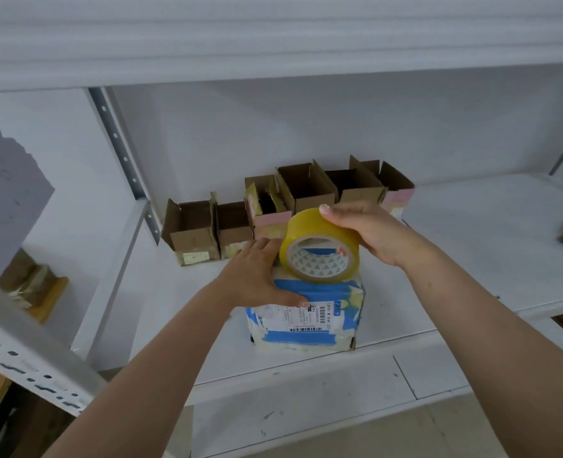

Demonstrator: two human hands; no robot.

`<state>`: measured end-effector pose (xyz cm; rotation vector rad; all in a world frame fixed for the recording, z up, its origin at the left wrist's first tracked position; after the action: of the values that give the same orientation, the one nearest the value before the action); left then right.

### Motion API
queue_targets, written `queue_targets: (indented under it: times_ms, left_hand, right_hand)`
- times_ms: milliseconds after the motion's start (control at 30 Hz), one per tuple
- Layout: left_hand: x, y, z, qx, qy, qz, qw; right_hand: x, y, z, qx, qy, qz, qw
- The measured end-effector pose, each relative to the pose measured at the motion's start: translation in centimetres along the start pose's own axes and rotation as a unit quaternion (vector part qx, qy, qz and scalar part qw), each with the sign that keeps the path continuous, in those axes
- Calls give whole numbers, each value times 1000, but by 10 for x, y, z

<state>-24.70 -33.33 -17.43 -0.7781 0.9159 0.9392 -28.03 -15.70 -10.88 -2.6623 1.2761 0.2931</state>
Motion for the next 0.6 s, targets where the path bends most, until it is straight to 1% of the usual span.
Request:
queue_targets:
  times_ms: [67,100,167,200,233,267,433,600]
  left_hand:
    - [0,1,-3,-8,2,0,1000]
    - [1,1,-4,-8,3,3,1000]
    - [2,3,-4,1,9,7,1000]
    - [3,4,-3,6,12,5,1000]
    - [3,6,-2,8,13,2,1000]
    - [3,7,-1,9,14,0,1000]
    - [4,9,-2,13,6,0,1000]
    - [2,9,-2,16,3,3,1000]
  right_hand:
    - [-13,-9,-16,-14,-98,25,995]
    - [-22,-15,-23,-8,-170,39,985]
    - [-41,-25,-22,47,-314,55,947]
    - [-47,-32,-14,88,-358,55,928]
    - [-51,-37,-5,122,-372,55,919]
    - [-54,-40,3,138,-367,59,918]
    - [-58,-34,15,145,-359,68,919]
    - [-61,-32,22,173,-373,47,910]
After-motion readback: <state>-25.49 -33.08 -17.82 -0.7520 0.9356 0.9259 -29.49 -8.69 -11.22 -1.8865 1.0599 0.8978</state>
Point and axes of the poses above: each hand's wrist, its own y-axis towards the middle knuckle, its own x-axis out of the palm, z = x × y, the point moved 6 cm from there along y, towards the middle knuckle, and after that the axes turned 15 degrees about -z, right-handed, at the moved point
